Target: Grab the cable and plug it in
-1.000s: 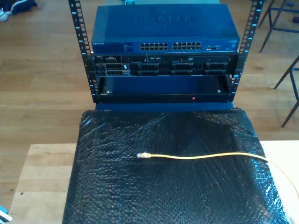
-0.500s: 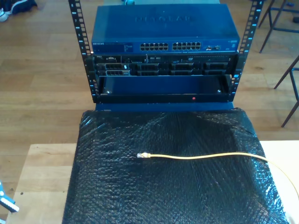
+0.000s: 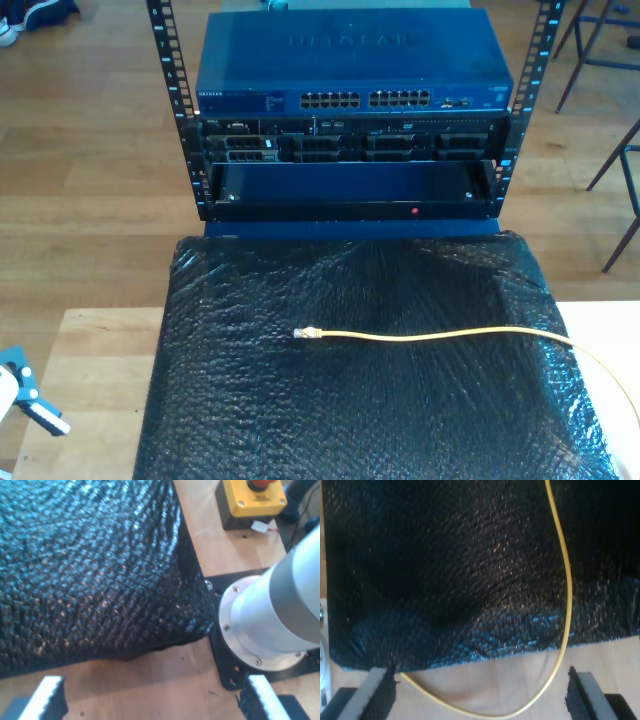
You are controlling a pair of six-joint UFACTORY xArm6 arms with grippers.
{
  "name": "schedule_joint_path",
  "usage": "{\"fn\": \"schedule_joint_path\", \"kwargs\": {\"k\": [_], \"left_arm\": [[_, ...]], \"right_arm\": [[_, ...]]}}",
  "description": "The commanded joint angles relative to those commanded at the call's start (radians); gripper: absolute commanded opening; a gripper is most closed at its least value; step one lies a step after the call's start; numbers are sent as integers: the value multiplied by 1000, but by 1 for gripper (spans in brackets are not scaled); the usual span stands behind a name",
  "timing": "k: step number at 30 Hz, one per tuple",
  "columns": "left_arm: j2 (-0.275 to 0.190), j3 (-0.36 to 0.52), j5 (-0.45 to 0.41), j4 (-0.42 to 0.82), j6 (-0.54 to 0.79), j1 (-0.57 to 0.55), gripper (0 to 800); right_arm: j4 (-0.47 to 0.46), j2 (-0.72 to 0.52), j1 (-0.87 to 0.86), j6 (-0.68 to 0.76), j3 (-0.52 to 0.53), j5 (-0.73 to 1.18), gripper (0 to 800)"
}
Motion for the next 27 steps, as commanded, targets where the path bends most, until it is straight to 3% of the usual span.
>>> {"fn": "schedule_joint_path", "kwargs": {"k": [8, 27], "left_arm": [[0, 2, -2, -3, -40, -44, 800], [0, -2, -5, -3, -40, -49, 800]], "right_arm": [[147, 29, 17, 14, -28, -2, 788], [150, 77, 155, 104, -69, -160, 787]]}}
